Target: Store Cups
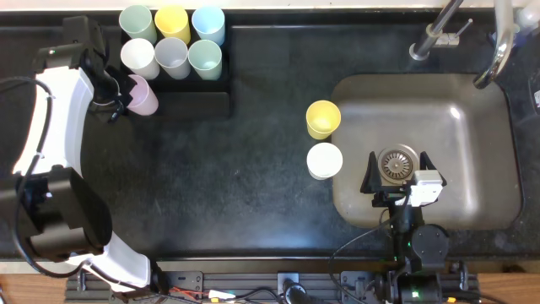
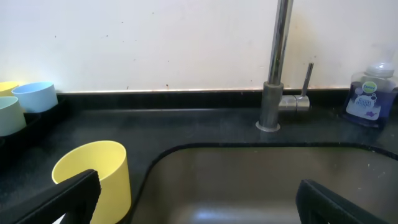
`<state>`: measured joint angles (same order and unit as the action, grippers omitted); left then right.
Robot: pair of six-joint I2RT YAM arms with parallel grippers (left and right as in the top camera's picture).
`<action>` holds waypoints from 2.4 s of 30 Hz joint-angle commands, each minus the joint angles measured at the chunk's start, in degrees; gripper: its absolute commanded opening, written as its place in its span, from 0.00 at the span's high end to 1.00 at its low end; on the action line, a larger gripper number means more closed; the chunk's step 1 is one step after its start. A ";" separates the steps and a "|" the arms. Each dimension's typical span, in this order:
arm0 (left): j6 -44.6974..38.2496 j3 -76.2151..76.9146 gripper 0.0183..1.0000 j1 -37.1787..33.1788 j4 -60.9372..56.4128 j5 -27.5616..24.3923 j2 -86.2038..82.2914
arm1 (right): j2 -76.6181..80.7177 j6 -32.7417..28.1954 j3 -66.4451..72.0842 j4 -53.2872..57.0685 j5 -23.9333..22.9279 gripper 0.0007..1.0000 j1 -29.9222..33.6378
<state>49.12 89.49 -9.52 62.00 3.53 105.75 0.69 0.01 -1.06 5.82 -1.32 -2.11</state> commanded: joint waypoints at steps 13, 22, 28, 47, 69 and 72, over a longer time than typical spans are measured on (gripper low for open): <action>2.38 -0.42 0.98 -0.55 -4.87 2.75 1.36 | -0.48 0.22 0.31 -0.33 0.26 0.00 0.22; 3.89 -5.97 0.98 -0.55 -8.11 2.54 1.55 | -0.48 0.22 0.31 -0.33 0.26 0.00 0.22; 3.89 -5.97 0.98 -0.55 -8.17 2.69 1.64 | -0.48 0.22 0.31 -0.33 0.26 0.00 0.22; 1.62 -5.49 0.00 1.29 -6.80 -0.68 -15.19 | -0.48 0.22 0.31 -0.33 0.26 0.00 0.22; 1.92 21.27 0.00 52.68 2.05 -0.07 10.12 | -0.48 0.22 0.31 -0.33 0.26 0.00 0.22; 1.95 21.24 0.00 52.72 2.75 -0.07 11.34 | -0.48 0.22 0.31 -0.33 0.26 0.00 0.22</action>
<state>50.09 108.18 43.40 64.49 4.05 116.55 0.69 0.01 -1.06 5.82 -1.30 -2.11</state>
